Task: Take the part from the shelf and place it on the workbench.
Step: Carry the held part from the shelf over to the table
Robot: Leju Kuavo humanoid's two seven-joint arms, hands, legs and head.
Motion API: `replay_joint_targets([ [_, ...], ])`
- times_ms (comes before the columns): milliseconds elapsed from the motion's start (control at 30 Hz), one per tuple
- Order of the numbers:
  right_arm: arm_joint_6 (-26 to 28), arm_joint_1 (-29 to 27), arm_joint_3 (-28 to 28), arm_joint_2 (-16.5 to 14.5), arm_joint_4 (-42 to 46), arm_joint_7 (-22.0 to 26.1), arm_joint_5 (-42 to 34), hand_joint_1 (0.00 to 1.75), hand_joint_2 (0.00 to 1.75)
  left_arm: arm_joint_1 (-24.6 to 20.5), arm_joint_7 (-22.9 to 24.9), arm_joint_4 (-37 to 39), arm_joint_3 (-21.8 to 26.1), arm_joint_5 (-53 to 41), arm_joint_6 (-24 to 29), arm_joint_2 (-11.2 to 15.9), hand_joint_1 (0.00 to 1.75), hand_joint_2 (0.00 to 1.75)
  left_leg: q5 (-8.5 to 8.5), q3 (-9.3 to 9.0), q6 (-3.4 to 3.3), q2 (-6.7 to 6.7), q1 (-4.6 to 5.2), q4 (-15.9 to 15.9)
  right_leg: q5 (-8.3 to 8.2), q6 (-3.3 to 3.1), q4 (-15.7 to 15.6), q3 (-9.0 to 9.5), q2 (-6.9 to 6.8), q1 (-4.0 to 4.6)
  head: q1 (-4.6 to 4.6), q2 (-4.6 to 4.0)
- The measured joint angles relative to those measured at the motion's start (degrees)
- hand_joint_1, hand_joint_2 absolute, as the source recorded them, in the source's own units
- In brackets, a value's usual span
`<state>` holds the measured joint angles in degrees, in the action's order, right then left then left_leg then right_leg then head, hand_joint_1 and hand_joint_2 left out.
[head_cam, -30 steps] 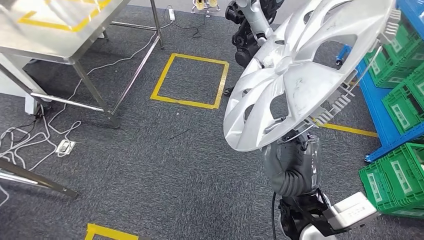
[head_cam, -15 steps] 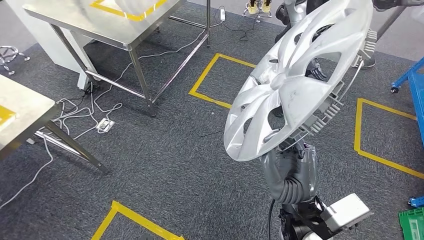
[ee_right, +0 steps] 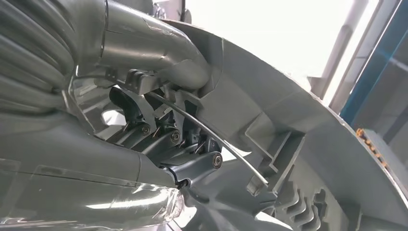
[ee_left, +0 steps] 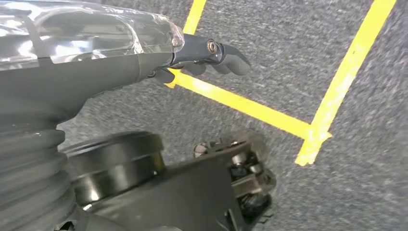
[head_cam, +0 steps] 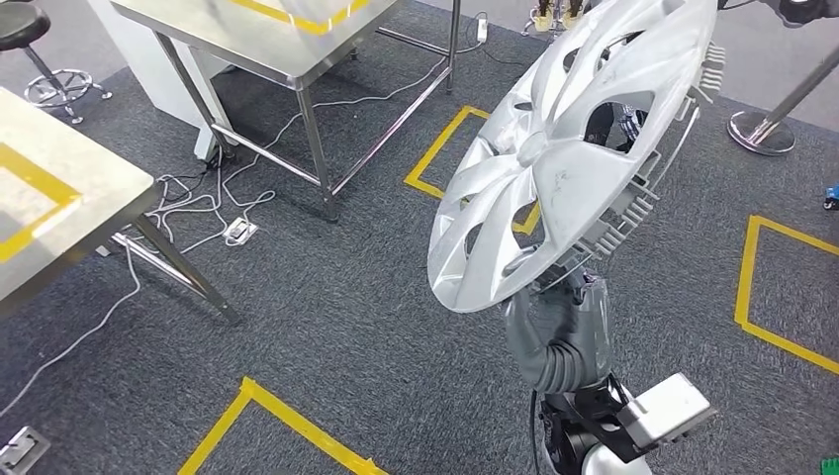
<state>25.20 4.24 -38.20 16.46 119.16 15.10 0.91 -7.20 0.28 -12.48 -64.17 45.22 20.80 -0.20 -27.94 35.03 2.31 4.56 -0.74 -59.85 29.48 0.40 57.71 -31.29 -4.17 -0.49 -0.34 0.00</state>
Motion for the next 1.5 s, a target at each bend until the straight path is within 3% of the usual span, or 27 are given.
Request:
replay_joint_targets([
  [100,-0.24,0.08,0.01,-0.10,-0.07,1.01,-0.55,1.75,1.75,0.05,-1.21,0.01,0.00,-0.02,0.50,0.10,0.00,1.75,-0.08,0.01,-1.57,-0.84,0.41,0.42,0.30,0.74,0.11,0.21,-0.83,-0.22,0.33,0.00],
  [167,-0.33,0.06,0.02,-0.13,-0.13,1.31,-0.81,1.75,1.75,-0.05,-1.72,0.02,0.00,-0.02,0.80,0.38,0.00,1.75,0.05,-0.09,-2.31,-1.98,0.37,0.54,1.67,1.22,1.47,-0.11,0.51,-0.53,0.50,0.00],
  [267,-0.40,-0.13,0.04,-0.13,-0.35,1.52,-1.01,1.75,1.75,-0.23,-1.93,0.02,0.00,-0.03,0.98,0.72,0.00,1.75,0.15,-0.22,-3.12,-3.90,0.57,0.58,6.75,1.26,11.28,-4.28,3.43,-0.53,1.26,0.00],
  [333,-0.40,-0.41,0.02,-0.14,-0.66,1.57,-1.17,1.75,1.75,-0.24,-1.45,0.02,0.00,-0.03,0.80,0.85,0.00,1.75,0.20,-0.29,-3.33,-5.40,0.94,0.57,7.70,0.85,16.02,-6.67,3.81,-0.43,1.77,0.00],
  [400,-0.34,-0.84,0.00,-0.19,-0.85,1.63,-1.43,1.75,1.75,-0.22,-0.33,0.02,0.00,-0.12,0.32,1.02,0.00,1.75,0.25,-0.42,-3.41,-6.99,1.23,0.57,4.74,0.05,13.18,-5.81,4.18,-0.20,2.21,0.00],
  [433,-0.28,-1.04,-0.01,-0.25,-0.90,1.71,-1.56,1.75,1.75,-0.21,0.52,0.02,0.00,-0.21,-0.04,1.09,0.00,1.75,0.27,-0.49,-3.44,-7.75,1.32,0.57,2.53,-0.45,9.52,-4.43,4.75,0.01,2.39,0.00],
  [500,-0.11,-1.36,-0.02,-0.40,-0.94,2.07,-1.78,1.75,1.75,-0.21,2.50,0.02,0.00,-0.46,-0.85,1.16,0.00,1.75,0.38,-0.35,-3.32,-9.06,1.33,0.52,-0.18,-1.27,3.41,-1.92,6.58,0.33,2.43,0.00],
  [567,0.16,-1.68,-0.10,-0.66,-0.97,2.63,-2.15,1.75,1.75,-0.15,4.44,0.02,-0.01,-0.74,-1.58,1.24,0.00,1.75,0.63,0.11,-2.90,-9.98,1.07,0.48,-0.39,-1.61,1.34,-1.06,7.38,0.54,2.61,0.00],
  [600,0.35,-1.88,-0.15,-0.84,-0.98,2.95,-2.49,1.75,1.75,-0.09,5.14,0.02,-0.01,-0.84,-1.80,1.37,0.00,1.75,0.80,0.31,-2.59,-10.43,0.94,0.55,-0.45,-1.68,0.84,-0.95,6.98,0.60,2.75,0.00],
  [633,0.54,-2.07,-0.21,-1.10,-1.06,3.31,-2.98,1.75,1.75,-0.03,5.54,0.02,-0.02,-0.90,-1.89,1.63,0.00,1.75,0.81,0.46,-2.28,-10.11,0.91,0.62,-0.63,-1.76,0.30,-0.76,6.44,0.53,2.85,0.00],
  [667,0.75,-2.33,-0.25,-1.46,-1.17,3.75,-3.54,1.75,1.75,0.00,5.62,0.02,-0.02,-0.90,-1.90,1.94,0.00,1.75,0.40,0.71,-1.94,-8.85,1.02,0.32,-0.90,-1.85,-0.34,-0.52,5.91,0.45,2.71,0.00],
  [700,0.94,-2.62,-0.26,-1.85,-1.33,4.23,-4.08,1.75,1.75,-0.05,5.29,0.01,-0.02,-0.87,-1.80,2.33,0.00,1.75,-0.64,1.33,-1.59,-7.21,1.11,-0.90,-1.19,-1.94,-0.97,-0.28,5.31,0.36,2.45,0.00],
  [767,1.17,-3.13,-0.33,-2.61,-1.84,5.21,-4.86,1.75,1.75,-0.19,4.06,-0.01,-0.02,-0.70,-1.57,3.00,0.00,1.75,-4.15,3.98,-0.86,-4.37,0.96,-6.68,-1.44,-2.06,-1.49,-0.06,4.10,0.35,1.89,0.00],
  [833,1.18,-3.29,-0.43,-3.21,-2.53,5.82,-5.17,1.75,1.75,-0.22,2.97,-0.03,-0.02,-0.39,-1.32,3.50,0.00,1.75,-6.32,6.70,-0.15,-4.24,0.41,-12.55,-1.35,-2.01,-1.40,-0.06,2.82,0.26,1.46,0.00],
  [867,1.14,-3.26,-0.46,-3.53,-2.92,5.97,-5.21,1.75,1.75,-0.20,2.70,-0.03,-0.02,-0.20,-1.21,3.69,0.00,1.75,-5.93,6.94,0.18,-4.25,0.17,-13.15,-1.24,-1.88,-1.29,-0.05,2.21,0.17,1.22,0.00],
  [933,0.97,-3.04,-0.51,-4.15,-3.64,6.16,-5.21,1.75,1.75,-0.17,2.50,-0.07,-0.02,0.04,-1.10,3.97,0.00,1.75,-2.65,4.22,0.77,-3.25,-0.22,-8.23,-0.86,-1.35,-0.86,0.01,1.15,-0.10,0.62,0.00],
  [967,0.82,-2.85,-0.55,-4.40,-3.93,6.20,-5.18,1.75,1.75,-0.19,2.49,-0.12,-0.02,0.10,-1.09,4.01,0.00,1.75,-1.35,2.34,0.91,-1.75,-0.14,-4.76,-0.57,-0.95,-0.55,0.02,0.71,-0.10,0.27,0.00],
  [1033,0.45,-2.28,-0.63,-4.71,-4.46,5.94,-4.70,1.75,1.75,-0.17,2.40,-0.31,-0.02,0.15,-1.15,3.93,0.00,1.75,-0.08,0.01,0.19,0.49,0.13,-0.24,-0.04,-0.19,0.12,0.04,-0.01,0.04,-0.09,0.00],
  [1067,0.26,-2.05,-0.69,-4.77,-4.65,5.67,-4.30,1.75,1.75,-0.14,2.31,-0.39,-0.02,0.16,-1.20,3.83,0.00,1.75,-0.32,-0.05,-0.46,0.79,0.36,0.10,0.07,0.08,0.26,0.07,-0.33,0.13,-0.05,0.00],
  [1133,0.02,-1.66,-0.82,-4.79,-4.92,5.12,-3.55,1.75,1.75,-0.07,2.14,-0.45,-0.02,0.19,-1.26,3.64,0.00,1.75,-0.15,0.00,-1.66,-0.41,0.40,0.17,0.31,0.54,0.31,0.24,-0.94,-0.04,0.26,0.00],
  [1200,-0.02,-1.38,-0.95,-4.79,-5.07,4.73,-3.20,1.75,1.75,-0.15,2.08,-0.47,-0.02,0.20,-1.28,3.51,0.00,1.75,0.01,-0.09,-2.39,-1.77,0.34,0.28,1.98,0.99,2.16,-0.28,0.25,-0.33,0.44,0.00],
  [1267,-0.04,-1.29,-1.08,-4.74,-5.10,3.84,-2.48,1.75,1.75,-0.29,2.01,-0.48,-0.02,0.16,-1.50,3.31,0.00,1.75,0.12,-0.14,-2.94,-3.14,0.35,0.30,5.62,1.16,8.49,-2.87,2.56,-0.43,0.82,0.00],
  [1333,0.09,-1.29,-1.17,-4.59,-5.07,1.78,-0.61,1.75,1.75,-0.28,1.93,-0.48,-0.02,0.02,-1.95,2.85,0.00,1.75,0.19,-0.17,-3.26,-4.71,0.60,0.28,8.25,0.99,15.79,-6.29,3.61,-0.37,1.35,0.00],
  [1367,0.21,-1.27,-1.24,-4.46,-5.03,0.53,0.48,1.75,1.75,-0.23,1.91,-0.48,-0.02,-0.15,-2.13,2.55,0.00,1.75,0.22,-0.22,-3.34,-5.58,0.76,0.28,7.99,0.72,17.12,-7.09,3.82,-0.29,1.63,0.00],
  [1400,0.33,-1.23,-1.31,-4.33,-4.94,-0.65,1.38,1.75,1.75,-0.18,1.93,-0.48,-0.02,-0.32,-2.26,2.23,0.00,1.75,0.25,-0.28,-3.41,-6.44,0.92,0.28,6.69,0.33,16.39,-6.99,4.00,-0.17,1.89,0.00],
  [1433,0.41,-1.11,-1.37,-4.18,-4.77,-1.58,1.94,1.75,1.75,-0.15,1.94,-0.48,-0.02,-0.48,-2.27,1.88,0.00,1.75,0.29,-0.35,-3.46,-7.28,1.05,0.28,4.48,-0.21,13.42,-5.92,4.42,0.03,2.17,0.00],
  [1500,0.44,-0.58,-1.43,-3.80,-4.10,-2.83,2.43,1.75,1.75,-0.13,1.63,-0.48,-0.02,-0.60,-1.97,1.16,0.00,1.75,0.39,-0.25,-3.49,-8.72,1.16,0.24,0.46,-1.48,5.83,-3.10,6.69,0.45,2.48,0.00],
])
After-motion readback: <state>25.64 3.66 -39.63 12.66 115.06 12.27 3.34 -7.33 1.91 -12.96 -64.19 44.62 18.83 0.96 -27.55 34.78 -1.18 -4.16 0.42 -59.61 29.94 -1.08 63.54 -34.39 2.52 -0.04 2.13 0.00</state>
